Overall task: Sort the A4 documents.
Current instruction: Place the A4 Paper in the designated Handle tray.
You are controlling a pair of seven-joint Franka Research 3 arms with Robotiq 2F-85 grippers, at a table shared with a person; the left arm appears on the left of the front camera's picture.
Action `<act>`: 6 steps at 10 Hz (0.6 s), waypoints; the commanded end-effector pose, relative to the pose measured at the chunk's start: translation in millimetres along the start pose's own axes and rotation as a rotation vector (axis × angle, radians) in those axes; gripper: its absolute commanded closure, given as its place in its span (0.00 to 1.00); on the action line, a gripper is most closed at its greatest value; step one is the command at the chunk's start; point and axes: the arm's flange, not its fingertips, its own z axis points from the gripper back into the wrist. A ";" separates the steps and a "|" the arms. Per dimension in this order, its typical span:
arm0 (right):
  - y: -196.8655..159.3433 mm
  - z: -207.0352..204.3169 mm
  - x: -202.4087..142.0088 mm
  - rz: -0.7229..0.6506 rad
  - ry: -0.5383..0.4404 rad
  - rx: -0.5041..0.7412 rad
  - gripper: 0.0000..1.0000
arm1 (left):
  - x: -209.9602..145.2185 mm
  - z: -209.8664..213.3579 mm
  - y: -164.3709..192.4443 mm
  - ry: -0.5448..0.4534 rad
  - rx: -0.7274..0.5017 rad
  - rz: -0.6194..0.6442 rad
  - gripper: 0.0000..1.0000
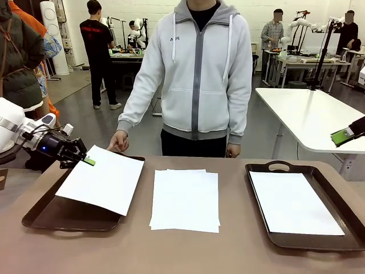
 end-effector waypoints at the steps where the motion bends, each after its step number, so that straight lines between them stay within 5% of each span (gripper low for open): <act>1: -0.7 -0.6 0.1 0.004 -0.003 0.008 0.00 | 16.1 6.6 2.4 0.094 0.085 0.033 0.99; 6: -0.7 -0.6 0.1 0.004 -0.003 0.008 0.00 | 27.9 4.1 11.3 0.069 0.161 0.040 0.99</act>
